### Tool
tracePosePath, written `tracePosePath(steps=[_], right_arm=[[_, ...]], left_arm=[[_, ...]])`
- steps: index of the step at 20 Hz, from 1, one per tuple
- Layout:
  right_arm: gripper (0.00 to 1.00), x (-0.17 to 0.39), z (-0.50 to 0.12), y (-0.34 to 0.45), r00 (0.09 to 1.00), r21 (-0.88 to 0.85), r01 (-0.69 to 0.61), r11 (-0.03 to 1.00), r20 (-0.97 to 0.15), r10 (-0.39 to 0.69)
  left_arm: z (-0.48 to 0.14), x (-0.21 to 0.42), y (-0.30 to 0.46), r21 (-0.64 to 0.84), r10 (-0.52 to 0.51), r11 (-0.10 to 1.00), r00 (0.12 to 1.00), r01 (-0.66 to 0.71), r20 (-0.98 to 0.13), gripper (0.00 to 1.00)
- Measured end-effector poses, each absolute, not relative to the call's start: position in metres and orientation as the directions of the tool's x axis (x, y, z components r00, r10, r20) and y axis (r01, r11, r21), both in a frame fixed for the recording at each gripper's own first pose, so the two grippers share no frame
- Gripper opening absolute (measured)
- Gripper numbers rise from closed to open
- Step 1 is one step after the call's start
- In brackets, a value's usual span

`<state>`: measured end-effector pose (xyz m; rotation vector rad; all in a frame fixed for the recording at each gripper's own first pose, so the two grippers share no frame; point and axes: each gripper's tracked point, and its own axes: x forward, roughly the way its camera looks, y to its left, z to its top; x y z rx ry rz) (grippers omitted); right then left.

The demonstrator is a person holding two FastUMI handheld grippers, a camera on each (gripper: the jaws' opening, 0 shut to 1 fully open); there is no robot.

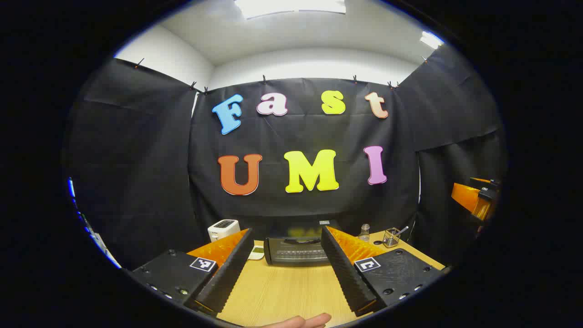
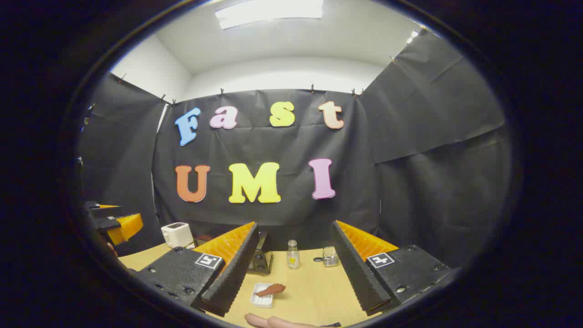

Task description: Open the electric oven with the left hand, put the food in, and close the electric oven.

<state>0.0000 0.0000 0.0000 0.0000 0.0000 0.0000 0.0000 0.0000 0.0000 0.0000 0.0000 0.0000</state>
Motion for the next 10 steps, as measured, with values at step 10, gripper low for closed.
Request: tracePosePath(steps=[10], right_arm=[[1.0,0.019,-0.017,-0.006,1.0,-0.004,-0.013,1.0,0.0,0.013]], left_arm=[[-0.003,0.016,0.015,-0.031,0.03,0.999,0.998,-0.028,0.048,0.96]])
